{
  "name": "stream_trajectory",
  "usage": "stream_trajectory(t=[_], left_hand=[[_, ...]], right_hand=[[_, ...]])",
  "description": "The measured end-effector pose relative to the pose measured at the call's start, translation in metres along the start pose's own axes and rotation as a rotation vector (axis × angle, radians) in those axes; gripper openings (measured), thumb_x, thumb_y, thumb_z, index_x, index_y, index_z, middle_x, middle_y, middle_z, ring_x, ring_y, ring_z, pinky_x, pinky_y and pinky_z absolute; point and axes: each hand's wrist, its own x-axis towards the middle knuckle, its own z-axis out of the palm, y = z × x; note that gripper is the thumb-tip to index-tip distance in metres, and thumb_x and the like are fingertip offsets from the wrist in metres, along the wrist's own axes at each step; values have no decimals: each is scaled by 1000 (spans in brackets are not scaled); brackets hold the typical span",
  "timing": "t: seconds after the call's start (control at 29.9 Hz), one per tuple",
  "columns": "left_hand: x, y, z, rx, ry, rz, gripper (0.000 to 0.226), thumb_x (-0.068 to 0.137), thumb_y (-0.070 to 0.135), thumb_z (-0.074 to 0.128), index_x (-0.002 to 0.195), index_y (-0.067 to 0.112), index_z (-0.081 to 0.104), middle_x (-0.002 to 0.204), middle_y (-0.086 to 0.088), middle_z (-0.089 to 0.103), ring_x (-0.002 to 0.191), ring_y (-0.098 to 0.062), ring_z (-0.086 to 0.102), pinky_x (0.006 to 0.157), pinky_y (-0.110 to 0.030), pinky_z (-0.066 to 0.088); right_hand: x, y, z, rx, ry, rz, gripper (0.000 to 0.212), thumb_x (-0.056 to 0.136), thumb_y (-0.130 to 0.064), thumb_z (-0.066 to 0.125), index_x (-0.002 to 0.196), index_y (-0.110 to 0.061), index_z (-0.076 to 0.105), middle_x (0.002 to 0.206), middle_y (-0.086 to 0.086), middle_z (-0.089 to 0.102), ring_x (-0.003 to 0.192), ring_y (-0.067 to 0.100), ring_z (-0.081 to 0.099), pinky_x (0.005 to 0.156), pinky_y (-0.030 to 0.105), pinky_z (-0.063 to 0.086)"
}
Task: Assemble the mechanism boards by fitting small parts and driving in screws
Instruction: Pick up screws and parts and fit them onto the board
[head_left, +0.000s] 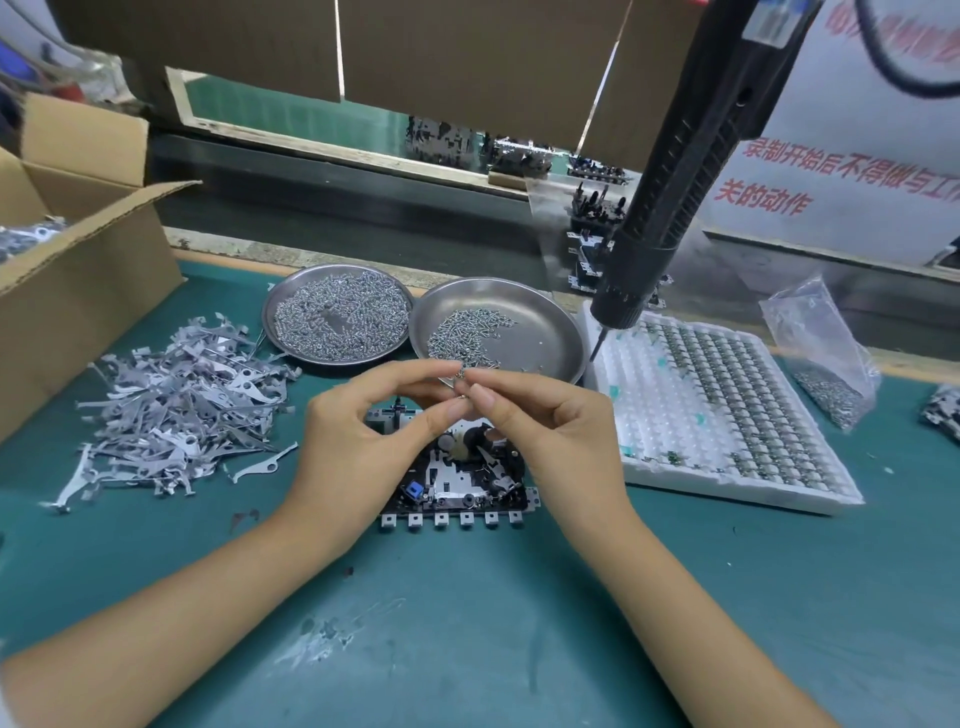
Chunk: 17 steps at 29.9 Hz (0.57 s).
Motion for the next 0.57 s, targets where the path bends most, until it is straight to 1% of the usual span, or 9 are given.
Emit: stream_trajectory(t=[0.1, 0.17, 0.27, 0.3, 0.37, 0.43, 0.47, 0.5, 0.57], left_hand=[[1, -1, -1, 28, -17, 4, 26, 76, 25, 71, 99, 35, 70, 87, 14, 71, 84, -3, 66, 80, -11, 46], [1, -2, -2, 60, -18, 16, 22, 77, 27, 69, 97, 36, 71, 91, 16, 71, 89, -1, 64, 82, -9, 44], [1, -4, -3, 49, 6, -29, 15, 76, 31, 70, 89, 38, 74, 92, 19, 72, 92, 0, 65, 83, -11, 45], [1, -4, -3, 37, 15, -57, 14, 75, 32, 71, 87, 38, 75, 90, 18, 72, 90, -1, 66, 82, -13, 46], [1, -4, -3, 22, 28, -101, 13, 74, 32, 72, 85, 36, 75, 87, 15, 73, 86, -3, 67, 80, -16, 50], [1, -5, -1, 13, 24, -136, 12, 73, 28, 73, 84, 31, 74, 84, 13, 73, 82, -5, 68, 77, -15, 51], [0, -5, 0, 5, 19, -156, 11, 74, 25, 74, 84, 28, 74, 83, 11, 73, 79, -5, 68, 74, -13, 51], [0, -5, 2, -9, 20, -173, 11, 75, 20, 74, 85, 25, 74, 82, 10, 73, 77, -4, 67, 72, -11, 50], [-2, -5, 8, -48, 47, -199, 12, 77, 12, 74, 85, 21, 73, 78, 12, 73, 70, 1, 65, 67, -7, 47]], right_hand=[[-2, -1, -3, -165, -29, -79, 20, 89, -8, 64, 103, -19, 73, 97, -6, 74, 95, 11, 69, 81, 25, 54], [1, -4, -11, -263, -13, -79, 18, 89, -8, 64, 101, -17, 74, 92, -7, 74, 89, 9, 69, 82, 28, 55], [8, -11, -42, -472, 48, 14, 21, 85, -5, 66, 78, -23, 73, 66, -10, 70, 66, 4, 66, 70, 23, 54], [10, -13, -58, -546, 80, 55, 24, 84, -6, 65, 72, -26, 71, 61, -11, 68, 61, 4, 64, 64, 20, 51], [13, -18, -93, -696, 174, 100, 26, 83, -8, 64, 70, -29, 68, 59, -13, 66, 60, 4, 63, 57, 13, 47], [15, -20, -127, -905, 243, 119, 22, 83, -6, 62, 79, -26, 71, 67, -15, 66, 67, 6, 62, 65, 16, 46], [17, -20, -142, -1019, 250, 137, 22, 82, -4, 61, 87, -22, 73, 73, -11, 66, 71, 9, 61, 69, 19, 43], [20, -20, -154, -1114, 233, 163, 24, 82, -1, 60, 93, -18, 74, 78, -6, 66, 74, 12, 59, 71, 22, 42], [24, -18, -170, -1219, 150, 214, 29, 80, 2, 60, 100, -15, 73, 83, -1, 66, 78, 17, 59, 73, 27, 45]])
